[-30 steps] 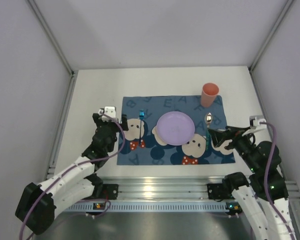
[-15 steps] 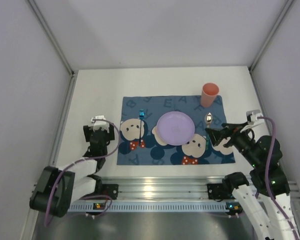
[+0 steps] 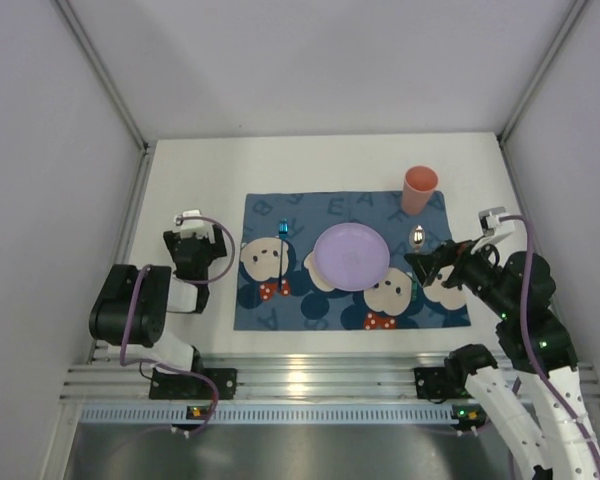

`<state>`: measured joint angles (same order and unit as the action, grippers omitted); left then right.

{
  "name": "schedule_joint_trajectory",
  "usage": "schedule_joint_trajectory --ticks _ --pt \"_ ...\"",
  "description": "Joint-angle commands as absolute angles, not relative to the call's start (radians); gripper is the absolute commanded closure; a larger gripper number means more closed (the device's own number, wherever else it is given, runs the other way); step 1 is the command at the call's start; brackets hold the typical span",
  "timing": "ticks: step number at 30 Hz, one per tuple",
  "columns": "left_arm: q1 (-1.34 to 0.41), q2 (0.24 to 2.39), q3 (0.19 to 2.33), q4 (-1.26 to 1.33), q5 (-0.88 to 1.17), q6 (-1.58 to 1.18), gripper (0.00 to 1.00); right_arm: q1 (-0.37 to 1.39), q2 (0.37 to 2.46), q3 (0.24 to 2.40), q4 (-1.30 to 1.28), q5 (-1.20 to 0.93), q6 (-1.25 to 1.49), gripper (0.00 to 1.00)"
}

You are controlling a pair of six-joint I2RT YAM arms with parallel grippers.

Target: Set the dinner table for one person

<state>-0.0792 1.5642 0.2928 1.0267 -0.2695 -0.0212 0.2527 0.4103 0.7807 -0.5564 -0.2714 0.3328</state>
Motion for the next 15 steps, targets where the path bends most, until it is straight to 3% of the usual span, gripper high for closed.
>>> schedule_joint_trajectory --ticks 1,15 --pt "-0.046 1.577 0.31 1.114 -0.189 -0.064 0.01 0.259 0.44 0.825 -0.54 -0.273 0.339 0.0" --pt "-0.046 1.575 0.304 1.131 -0.187 -0.057 0.01 0.268 0.56 0.891 -0.566 -0.065 0.449 0.0"
